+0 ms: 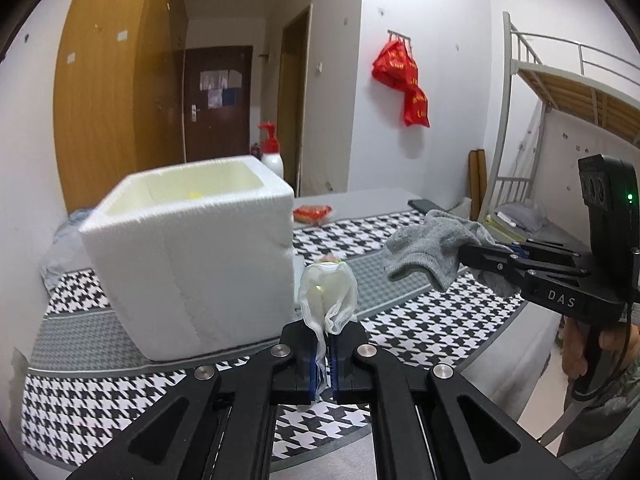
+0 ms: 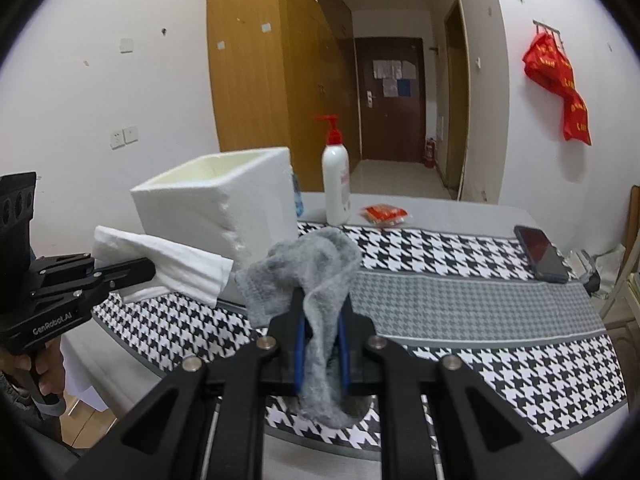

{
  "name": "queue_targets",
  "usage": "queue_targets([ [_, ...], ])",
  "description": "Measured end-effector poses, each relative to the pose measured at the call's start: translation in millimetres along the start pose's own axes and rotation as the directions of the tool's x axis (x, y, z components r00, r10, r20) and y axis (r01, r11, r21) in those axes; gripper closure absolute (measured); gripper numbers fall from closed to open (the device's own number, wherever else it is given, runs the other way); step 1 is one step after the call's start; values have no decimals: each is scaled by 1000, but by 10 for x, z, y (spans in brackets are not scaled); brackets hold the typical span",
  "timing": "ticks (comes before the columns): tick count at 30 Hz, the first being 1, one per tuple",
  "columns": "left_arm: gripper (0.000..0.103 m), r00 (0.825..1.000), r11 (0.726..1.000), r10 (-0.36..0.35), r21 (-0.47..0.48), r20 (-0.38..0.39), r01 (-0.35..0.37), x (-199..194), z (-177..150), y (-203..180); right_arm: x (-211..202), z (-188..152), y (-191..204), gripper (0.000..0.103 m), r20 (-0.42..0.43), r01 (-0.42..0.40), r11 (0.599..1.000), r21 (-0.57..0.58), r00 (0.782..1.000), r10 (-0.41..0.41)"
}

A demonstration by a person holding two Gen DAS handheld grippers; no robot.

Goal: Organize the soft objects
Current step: 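Lift the grey sock with the right tool while the left tool lifts the tissue, then carry the tissue and sock with both tools over the white foam box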

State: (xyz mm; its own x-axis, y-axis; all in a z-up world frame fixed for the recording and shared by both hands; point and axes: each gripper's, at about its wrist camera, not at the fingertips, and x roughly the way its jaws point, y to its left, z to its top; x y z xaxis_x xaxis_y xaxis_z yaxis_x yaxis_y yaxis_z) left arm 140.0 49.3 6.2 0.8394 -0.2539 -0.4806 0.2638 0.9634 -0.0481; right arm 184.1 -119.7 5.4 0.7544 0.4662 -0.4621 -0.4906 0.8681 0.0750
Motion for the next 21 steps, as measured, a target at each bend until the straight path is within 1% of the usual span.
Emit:
queue_targets([
  [4, 99, 999, 999, 40, -8, 27, -40, -125, 33, 22, -18, 37, 93, 86, 16, -24, 1000, -17, 1000, 24],
  [9, 99, 995, 996, 87, -26, 42, -86, -246, 36, 81, -14, 78, 206, 86, 28, -62, 997, -39, 998, 64],
  [12, 99, 990, 991, 127, -41, 56, -124, -314, 39, 126, -6, 110, 288, 86, 34, -89, 995, -55, 995, 91],
  [21, 99, 976, 977, 202, -86, 82, -195, -510, -3, 274, 90, 185, 533, 86, 34, -162, 982, -93, 986, 166],
])
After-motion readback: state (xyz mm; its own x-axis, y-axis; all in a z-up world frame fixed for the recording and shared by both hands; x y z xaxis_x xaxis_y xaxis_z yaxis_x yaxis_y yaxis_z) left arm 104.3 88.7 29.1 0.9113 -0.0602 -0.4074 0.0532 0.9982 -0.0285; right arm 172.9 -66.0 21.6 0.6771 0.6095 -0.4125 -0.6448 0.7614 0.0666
